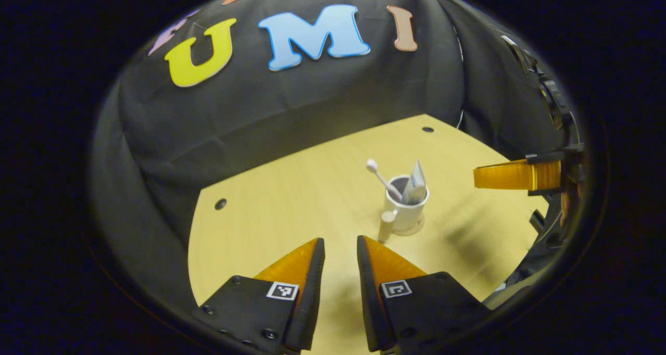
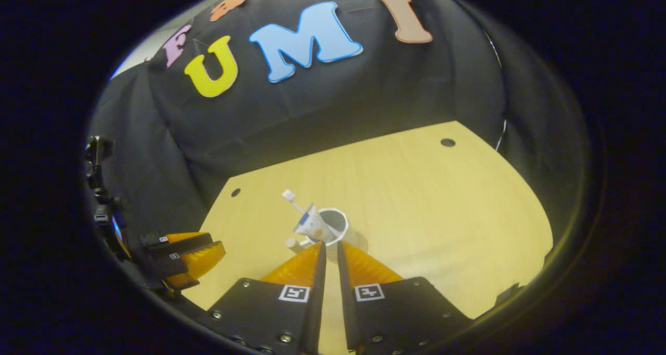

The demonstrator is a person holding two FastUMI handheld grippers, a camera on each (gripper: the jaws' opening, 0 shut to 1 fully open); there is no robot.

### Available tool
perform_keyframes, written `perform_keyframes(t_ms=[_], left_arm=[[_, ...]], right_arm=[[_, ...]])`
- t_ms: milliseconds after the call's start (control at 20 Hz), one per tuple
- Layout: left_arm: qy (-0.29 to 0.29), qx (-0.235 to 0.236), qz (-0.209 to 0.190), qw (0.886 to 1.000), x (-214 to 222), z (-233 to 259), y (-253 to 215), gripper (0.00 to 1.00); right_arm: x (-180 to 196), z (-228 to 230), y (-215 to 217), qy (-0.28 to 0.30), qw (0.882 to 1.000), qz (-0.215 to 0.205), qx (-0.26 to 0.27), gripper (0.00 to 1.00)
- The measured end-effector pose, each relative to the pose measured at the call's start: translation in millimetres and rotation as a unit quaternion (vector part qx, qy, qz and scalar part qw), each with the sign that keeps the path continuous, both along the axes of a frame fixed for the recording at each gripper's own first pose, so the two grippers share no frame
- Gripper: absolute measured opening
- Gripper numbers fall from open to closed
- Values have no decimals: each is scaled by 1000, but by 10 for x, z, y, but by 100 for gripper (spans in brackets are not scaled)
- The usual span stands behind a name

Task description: Put the toothbrush and toothpaste on the desktop into the cup, then pick up the cup and place it on the coaster on the desktop.

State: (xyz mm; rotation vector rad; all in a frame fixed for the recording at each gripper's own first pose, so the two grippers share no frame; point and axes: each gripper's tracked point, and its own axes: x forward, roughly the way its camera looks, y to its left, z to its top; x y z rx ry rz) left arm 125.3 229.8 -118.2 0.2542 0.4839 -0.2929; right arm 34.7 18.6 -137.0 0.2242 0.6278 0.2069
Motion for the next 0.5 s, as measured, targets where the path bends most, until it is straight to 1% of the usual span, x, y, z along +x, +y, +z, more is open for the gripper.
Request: perform_keyframes(t_ms=[50, 150, 250, 350, 400, 500], left_arm=[[-28, -4, -1, 1000, 88, 52, -64, 53], [-71, -19, -3, 997, 159, 331, -223, 53], [-103, -48, 0, 994, 134, 634, -359, 53], [-137, -86, 17, 987, 148, 964, -393, 53], [-154, -104, 28, 982, 186, 1116, -376, 43], [-187, -134, 44, 972, 180, 1622, -299, 43]], right_arm=[[50, 180, 39, -21, 1000, 4, -6, 17], [123, 541, 143, -65, 998, 13, -9, 17], [185, 925, 209, -111, 994, 17, -7, 17], [182, 1273, 254, -151, 988, 16, -5, 17], [155, 1426, 263, -168, 986, 18, -10, 17], [104, 1733, 294, -200, 979, 23, -22, 18]])
